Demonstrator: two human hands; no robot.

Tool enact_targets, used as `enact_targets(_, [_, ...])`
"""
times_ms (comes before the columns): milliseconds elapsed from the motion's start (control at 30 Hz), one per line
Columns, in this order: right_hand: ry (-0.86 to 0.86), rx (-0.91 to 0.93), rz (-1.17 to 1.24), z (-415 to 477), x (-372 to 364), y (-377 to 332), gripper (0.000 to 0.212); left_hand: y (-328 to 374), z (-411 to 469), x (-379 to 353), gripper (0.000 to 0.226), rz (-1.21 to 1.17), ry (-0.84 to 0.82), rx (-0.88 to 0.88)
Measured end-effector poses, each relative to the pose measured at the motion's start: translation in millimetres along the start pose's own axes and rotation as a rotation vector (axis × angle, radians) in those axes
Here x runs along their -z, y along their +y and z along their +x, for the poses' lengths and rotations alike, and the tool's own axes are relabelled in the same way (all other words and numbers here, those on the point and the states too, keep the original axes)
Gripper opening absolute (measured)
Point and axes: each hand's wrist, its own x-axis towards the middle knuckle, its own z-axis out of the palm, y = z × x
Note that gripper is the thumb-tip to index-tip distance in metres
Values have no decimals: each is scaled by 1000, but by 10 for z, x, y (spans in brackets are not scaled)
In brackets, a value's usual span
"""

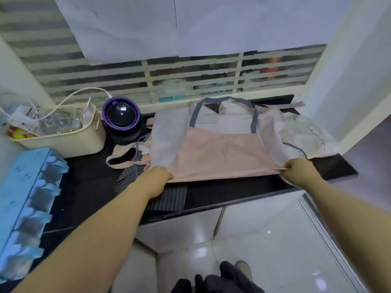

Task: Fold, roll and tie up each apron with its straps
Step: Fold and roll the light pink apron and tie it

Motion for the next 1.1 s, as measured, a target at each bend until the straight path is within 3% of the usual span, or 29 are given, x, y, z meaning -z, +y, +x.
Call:
enact_targets(133, [-92,-103,-292,14,-77,29,23,78,25,4,40,25,-146,61])
enact_targets(233, [77,-128,-384,20,43,-73,16,114,60,163,34,13,-265,132])
enact_targets(300, [298,-15,-417,111,193,-142,17,126,70,416,29,22,-281,185])
enact_targets(367, [589,188,-281,193,381,-192,9,85,27,699,22,56,-101,257])
enact_targets(467, [892,405,-159,193,570,-258,10,-133,-92,861,24,129,502,238])
enact_targets(500, [867,404,-178,174,557,-268,12,-206,-117,816,26,96,608,186])
enact_targets(533, [724,344,-196,150,533,-276,14,-234,-163,779,26,87,566,141])
enact_targets(567, [486,252,-206,116,499,-314,17,-238,-180,711,27,79,415,125])
enact_targets(633, [-8,40,-331,68,355,-314,18,-182,-181,513,31,63,-35,140])
enact_targets(700, [-240,-21,-446,3,236,-272,27,-106,-166,314,32,46,-301,142])
enact_targets(833, [-419,-46,-458,-103,119,-228,31,-30,-124,195,35,21,-465,155])
enact_targets(967, [-516,-49,-268,-35,47,-193,23,24,-18,338,54,-189,-606,143])
enact_targets(1033, [-494,-13,-189,30,14,-207,22,46,107,318,67,-264,-574,136])
enact_targets(1100, [-437,64,-133,90,-27,-237,21,99,222,259,71,-312,-439,141])
